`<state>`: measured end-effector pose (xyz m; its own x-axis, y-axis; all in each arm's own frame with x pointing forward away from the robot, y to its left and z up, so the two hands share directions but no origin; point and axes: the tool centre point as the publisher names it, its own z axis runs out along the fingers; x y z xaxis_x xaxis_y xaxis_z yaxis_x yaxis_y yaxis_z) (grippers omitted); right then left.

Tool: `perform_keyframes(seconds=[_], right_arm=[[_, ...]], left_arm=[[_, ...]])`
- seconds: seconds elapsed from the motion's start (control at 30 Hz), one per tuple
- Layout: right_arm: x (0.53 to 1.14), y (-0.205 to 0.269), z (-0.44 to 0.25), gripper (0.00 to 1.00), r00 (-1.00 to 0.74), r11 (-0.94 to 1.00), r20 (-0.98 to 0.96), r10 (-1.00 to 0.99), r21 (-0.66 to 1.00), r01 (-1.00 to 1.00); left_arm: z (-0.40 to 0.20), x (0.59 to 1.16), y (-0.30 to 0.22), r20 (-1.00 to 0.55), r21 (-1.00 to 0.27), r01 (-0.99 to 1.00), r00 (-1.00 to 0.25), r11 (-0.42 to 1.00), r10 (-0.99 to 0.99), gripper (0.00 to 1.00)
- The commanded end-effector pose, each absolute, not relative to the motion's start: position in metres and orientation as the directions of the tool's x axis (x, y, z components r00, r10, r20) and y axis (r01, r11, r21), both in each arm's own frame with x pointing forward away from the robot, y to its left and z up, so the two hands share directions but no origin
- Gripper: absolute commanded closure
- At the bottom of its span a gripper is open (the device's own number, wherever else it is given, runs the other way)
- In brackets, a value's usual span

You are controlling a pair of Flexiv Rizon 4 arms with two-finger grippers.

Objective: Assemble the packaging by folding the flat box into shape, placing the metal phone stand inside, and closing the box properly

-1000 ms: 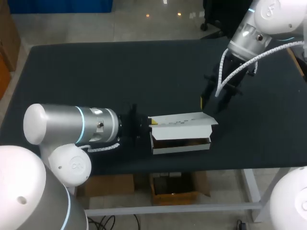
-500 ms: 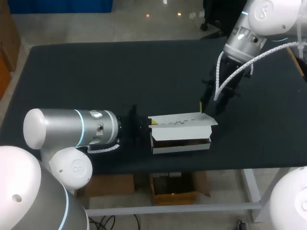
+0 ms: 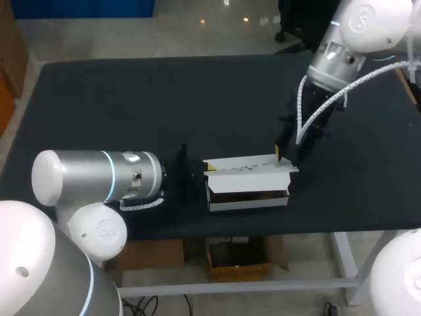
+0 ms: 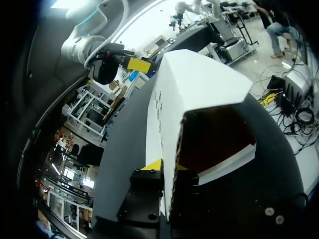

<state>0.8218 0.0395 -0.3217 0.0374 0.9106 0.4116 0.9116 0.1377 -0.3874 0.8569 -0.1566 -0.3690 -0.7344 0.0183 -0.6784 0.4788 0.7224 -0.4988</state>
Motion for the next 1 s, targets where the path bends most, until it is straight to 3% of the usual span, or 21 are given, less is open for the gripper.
perform_keyframes(seconds=[0.03,0.43,0.5,0.73,0.8,0.9,1.0], right_arm=[[0.818,0.036,-0.320,0.56,0.030,0.148,0.418,0.908,-0.386,0.911],[0.813,0.036,-0.329,0.57,0.015,0.172,0.426,0.905,-0.397,0.902],[0.813,0.038,-0.331,0.57,0.009,0.180,0.425,0.905,-0.402,0.898],[0.812,0.044,-0.332,0.57,-0.002,0.192,0.424,0.906,-0.407,0.893],[0.812,0.044,-0.332,0.58,-0.003,0.194,0.423,0.906,-0.408,0.892],[0.812,0.044,-0.333,0.58,-0.002,0.193,0.422,0.906,-0.410,0.891],[0.812,0.043,-0.334,0.58,0.001,0.191,0.422,0.907,-0.412,0.891]], left_arm=[[-0.376,0.855,-0.160,-0.680,-0.494,0.472,-0.733,0.730,0.014,1.00],[-0.375,0.853,-0.161,-0.685,-0.491,0.472,-0.728,0.732,0.010,1.00],[-0.375,0.853,-0.161,-0.685,-0.491,0.473,-0.728,0.732,0.011,0.95],[-0.375,0.852,-0.161,-0.686,-0.494,0.472,-0.728,0.731,0.007,0.93],[-0.374,0.852,-0.160,-0.687,-0.495,0.472,-0.727,0.730,0.004,0.90],[-0.371,0.850,-0.158,-0.689,-0.499,0.472,-0.724,0.727,-0.002,0.74],[-0.369,0.850,-0.156,-0.692,-0.505,0.472,-0.721,0.722,-0.013,0.71]])
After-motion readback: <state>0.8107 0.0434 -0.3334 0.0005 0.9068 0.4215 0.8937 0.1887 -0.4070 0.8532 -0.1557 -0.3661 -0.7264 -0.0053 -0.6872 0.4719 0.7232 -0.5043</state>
